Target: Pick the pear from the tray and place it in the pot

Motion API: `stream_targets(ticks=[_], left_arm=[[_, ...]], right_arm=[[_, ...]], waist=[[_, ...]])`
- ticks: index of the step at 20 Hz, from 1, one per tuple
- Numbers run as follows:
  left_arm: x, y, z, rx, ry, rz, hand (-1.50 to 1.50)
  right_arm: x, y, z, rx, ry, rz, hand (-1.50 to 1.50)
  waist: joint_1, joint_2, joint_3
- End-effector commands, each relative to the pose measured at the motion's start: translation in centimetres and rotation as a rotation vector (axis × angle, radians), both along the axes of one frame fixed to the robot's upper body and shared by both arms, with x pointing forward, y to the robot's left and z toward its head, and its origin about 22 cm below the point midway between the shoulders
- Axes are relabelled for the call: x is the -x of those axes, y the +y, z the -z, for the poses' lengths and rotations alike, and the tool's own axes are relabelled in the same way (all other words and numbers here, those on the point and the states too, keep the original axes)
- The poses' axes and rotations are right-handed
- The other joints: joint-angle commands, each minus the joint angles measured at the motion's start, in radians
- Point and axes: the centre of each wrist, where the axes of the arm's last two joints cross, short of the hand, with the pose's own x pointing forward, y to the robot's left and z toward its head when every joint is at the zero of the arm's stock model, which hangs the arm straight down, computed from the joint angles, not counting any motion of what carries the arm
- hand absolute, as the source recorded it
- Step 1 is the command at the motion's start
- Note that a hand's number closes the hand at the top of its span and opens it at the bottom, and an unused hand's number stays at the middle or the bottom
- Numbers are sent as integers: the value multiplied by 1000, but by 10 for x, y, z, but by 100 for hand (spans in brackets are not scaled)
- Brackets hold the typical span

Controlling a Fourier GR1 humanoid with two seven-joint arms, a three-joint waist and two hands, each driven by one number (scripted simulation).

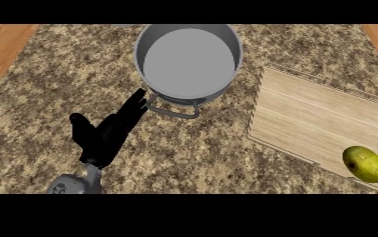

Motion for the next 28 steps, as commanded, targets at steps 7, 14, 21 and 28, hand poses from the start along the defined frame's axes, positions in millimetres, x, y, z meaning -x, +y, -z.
stream_targets(ticks=[7,14,21,28], left_arm=[[1,-9,-7,8,-2,45,0],[-1,-9,-11,9,-5,84,0],[-7,-20,-16,28,1,71,0],[-3,-9,-13,2,2,39,0]], right_arm=[[-31,-23,-77,-140,176,237,-150],[-38,-26,-58,-209,157,329,-150],[-53,-2,-23,-257,179,324,-150],[-48,2,-3,-213,316,292,-150]], waist=[[39,12,1],[66,19,3],[50,16,3],[35,8,2]])
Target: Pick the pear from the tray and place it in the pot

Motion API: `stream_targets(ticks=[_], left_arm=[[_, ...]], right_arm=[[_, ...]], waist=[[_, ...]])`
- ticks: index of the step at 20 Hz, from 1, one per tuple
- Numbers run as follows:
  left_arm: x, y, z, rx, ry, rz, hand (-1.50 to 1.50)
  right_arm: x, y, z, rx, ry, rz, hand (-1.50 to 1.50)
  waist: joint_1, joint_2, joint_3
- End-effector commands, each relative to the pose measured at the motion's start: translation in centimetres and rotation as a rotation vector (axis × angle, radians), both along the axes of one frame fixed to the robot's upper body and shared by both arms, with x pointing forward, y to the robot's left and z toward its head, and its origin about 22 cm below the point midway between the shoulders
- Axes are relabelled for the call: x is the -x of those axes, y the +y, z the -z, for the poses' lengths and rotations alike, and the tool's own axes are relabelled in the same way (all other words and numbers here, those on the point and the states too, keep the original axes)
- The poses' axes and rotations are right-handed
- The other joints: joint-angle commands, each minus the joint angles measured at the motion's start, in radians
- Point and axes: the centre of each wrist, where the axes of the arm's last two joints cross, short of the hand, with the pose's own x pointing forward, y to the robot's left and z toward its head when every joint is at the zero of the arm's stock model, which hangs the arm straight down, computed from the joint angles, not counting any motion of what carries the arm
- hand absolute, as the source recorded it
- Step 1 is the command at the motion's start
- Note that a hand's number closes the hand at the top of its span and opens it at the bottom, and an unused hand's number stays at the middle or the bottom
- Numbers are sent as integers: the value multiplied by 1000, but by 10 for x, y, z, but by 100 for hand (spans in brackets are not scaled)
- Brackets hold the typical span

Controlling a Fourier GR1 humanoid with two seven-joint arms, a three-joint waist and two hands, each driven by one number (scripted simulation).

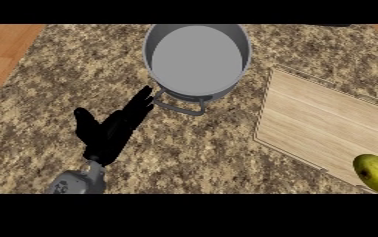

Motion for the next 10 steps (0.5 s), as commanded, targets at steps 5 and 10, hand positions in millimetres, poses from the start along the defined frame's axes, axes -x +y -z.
stream_targets(ticks=[5,10], left_arm=[[-2,10,-4,0,-2,-16,0],[2,6,-9,9,-13,-30,0]], right_arm=[[0,14,21,45,276,106,-150],[-9,22,18,12,267,100,-150]], waist=[[-19,-4,-1],[-22,-9,0]])
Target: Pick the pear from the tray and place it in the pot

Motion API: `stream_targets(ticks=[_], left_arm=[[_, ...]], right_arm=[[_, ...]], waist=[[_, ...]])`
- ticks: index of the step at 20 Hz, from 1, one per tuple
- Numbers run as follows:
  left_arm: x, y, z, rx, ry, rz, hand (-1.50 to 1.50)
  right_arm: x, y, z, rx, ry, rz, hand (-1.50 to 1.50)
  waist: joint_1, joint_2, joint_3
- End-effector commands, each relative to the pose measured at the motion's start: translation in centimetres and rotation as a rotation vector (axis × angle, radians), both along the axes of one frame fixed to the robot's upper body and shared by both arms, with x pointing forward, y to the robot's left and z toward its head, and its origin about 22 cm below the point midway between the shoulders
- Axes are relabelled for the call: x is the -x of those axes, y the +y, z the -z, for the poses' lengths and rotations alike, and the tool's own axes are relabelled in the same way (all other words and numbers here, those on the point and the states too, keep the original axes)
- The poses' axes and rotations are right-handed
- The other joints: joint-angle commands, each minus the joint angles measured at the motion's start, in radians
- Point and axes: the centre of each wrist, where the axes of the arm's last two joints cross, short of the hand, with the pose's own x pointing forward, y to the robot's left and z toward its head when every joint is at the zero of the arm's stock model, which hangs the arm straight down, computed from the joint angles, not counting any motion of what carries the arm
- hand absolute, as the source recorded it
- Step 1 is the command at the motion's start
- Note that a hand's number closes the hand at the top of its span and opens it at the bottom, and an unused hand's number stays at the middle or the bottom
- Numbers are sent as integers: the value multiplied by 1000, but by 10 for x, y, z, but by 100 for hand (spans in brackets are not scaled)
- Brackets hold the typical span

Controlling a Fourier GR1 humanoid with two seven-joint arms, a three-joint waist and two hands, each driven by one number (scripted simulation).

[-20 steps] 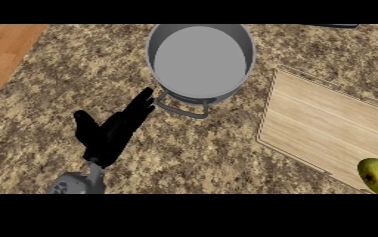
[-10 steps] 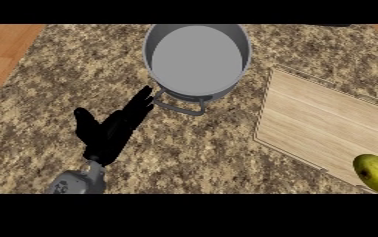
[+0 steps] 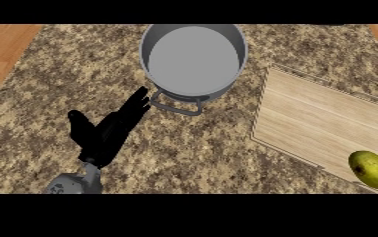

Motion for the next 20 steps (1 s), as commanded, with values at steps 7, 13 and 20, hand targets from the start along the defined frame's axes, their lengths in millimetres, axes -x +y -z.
stream_targets(ticks=[7,13,20], left_arm=[[3,2,2,-1,15,-5,0],[0,1,-2,14,11,-28,0],[7,18,10,-10,25,-36,0]], right_arm=[[-8,12,0,22,204,140,-150],[-11,31,20,14,213,140,-150],[-7,45,40,-3,259,129,-150]], waist=[[-14,-2,-1],[-31,-5,1],[-43,-7,1]])
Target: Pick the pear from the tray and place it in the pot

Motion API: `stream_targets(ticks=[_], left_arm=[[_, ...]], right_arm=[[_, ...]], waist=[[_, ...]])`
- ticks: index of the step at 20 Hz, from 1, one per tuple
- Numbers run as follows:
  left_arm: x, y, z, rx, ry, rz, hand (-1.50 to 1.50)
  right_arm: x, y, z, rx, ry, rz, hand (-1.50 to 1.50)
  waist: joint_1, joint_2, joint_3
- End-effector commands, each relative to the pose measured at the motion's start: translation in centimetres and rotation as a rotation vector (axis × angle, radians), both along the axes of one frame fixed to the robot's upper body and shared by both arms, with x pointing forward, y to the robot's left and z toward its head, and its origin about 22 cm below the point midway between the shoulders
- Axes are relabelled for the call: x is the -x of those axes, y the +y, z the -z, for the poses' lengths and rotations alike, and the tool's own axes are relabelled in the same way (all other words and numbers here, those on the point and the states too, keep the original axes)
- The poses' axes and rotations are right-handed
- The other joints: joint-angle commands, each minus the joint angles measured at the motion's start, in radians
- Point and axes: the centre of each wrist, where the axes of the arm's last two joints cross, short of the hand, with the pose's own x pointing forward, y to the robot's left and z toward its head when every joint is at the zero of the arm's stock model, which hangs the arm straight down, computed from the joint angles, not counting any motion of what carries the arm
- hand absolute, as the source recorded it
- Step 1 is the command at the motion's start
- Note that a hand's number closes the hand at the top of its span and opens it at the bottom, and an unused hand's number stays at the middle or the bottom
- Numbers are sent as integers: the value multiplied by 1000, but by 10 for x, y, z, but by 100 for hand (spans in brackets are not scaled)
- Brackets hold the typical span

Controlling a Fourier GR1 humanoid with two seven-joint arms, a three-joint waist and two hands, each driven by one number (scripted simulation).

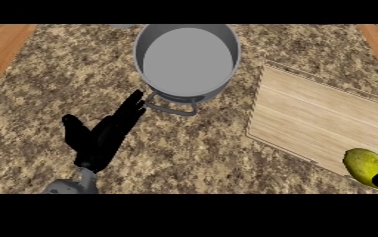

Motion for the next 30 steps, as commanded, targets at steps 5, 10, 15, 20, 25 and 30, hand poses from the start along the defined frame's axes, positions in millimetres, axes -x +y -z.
stream_targets(ticks=[5,10,15,20,25,30], left_arm=[[0,2,4,-8,-2,-28,0],[1,2,-5,12,-4,-21,0],[6,16,-6,3,0,-30,0],[9,4,1,7,-10,-16,0],[-1,13,-8,16,9,-14,0],[2,1,2,5,22,27,0]], right_arm=[[3,23,17,46,196,144,-150],[-11,39,9,-17,100,147,150],[-6,44,19,23,52,93,150],[-11,52,24,50,63,42,150],[-22,110,23,8,-222,-352,150],[-32,206,-18,-71,-681,-997,150]], waist=[[-24,-1,11],[-36,-4,12],[-35,-5,13],[-28,-1,13],[-27,-5,13],[38,-20,11]])
